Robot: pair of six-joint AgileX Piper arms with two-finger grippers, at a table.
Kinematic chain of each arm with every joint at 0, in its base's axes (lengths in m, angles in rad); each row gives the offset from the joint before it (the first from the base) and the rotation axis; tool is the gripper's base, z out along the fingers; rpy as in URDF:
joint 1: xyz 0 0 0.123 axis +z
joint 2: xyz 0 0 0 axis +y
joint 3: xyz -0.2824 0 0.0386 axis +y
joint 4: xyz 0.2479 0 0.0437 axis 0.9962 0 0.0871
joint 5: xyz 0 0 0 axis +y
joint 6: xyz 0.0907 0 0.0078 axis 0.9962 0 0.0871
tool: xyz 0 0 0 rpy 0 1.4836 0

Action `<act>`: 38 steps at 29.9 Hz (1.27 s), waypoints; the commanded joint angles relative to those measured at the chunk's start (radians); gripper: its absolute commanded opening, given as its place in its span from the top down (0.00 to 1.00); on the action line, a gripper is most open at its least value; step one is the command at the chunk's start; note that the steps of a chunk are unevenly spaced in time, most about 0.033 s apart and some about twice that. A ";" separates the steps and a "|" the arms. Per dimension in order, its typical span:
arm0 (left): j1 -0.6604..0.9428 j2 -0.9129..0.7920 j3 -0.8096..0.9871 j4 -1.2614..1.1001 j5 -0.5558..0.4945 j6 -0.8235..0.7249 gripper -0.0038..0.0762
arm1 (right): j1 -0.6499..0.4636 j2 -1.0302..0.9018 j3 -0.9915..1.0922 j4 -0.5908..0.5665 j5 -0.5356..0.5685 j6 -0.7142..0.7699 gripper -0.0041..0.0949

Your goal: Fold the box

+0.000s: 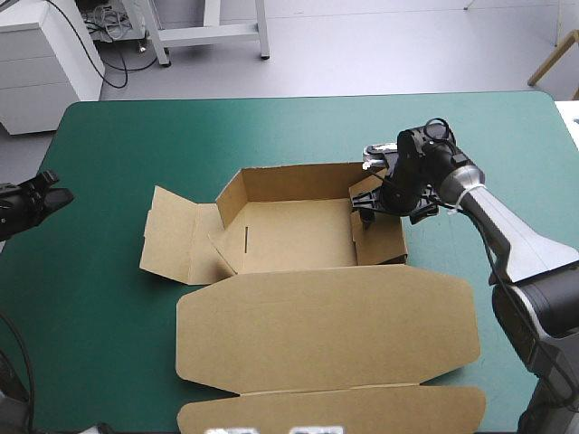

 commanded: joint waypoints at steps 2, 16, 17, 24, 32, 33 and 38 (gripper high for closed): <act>-0.002 -0.039 -0.025 -0.061 0.002 0.005 0.96 | 0.002 -0.046 -0.025 0.000 0.018 -0.009 0.22; -0.002 -0.039 -0.025 -0.073 0.051 0.018 0.96 | 0.002 -0.051 -0.025 0.014 0.018 -0.064 0.98; -0.002 -0.039 -0.025 -0.077 0.051 0.028 0.96 | 0.002 -0.061 -0.025 0.018 0.018 -0.071 0.98; -0.002 -0.039 -0.025 -0.103 0.054 0.037 0.96 | -0.025 -0.239 -0.086 0.017 -0.018 -0.102 0.98; -0.002 -0.039 -0.027 -0.083 0.019 0.027 0.94 | -0.060 -0.462 -0.174 0.042 -0.015 -0.169 0.98; -0.002 -0.039 -0.027 -0.077 0.019 0.029 0.92 | -0.060 -0.478 -0.175 0.045 -0.015 -0.173 0.98; -0.002 -0.039 -0.027 -0.050 0.032 0.034 0.60 | -0.060 -0.520 -0.175 0.065 -0.015 -0.194 0.98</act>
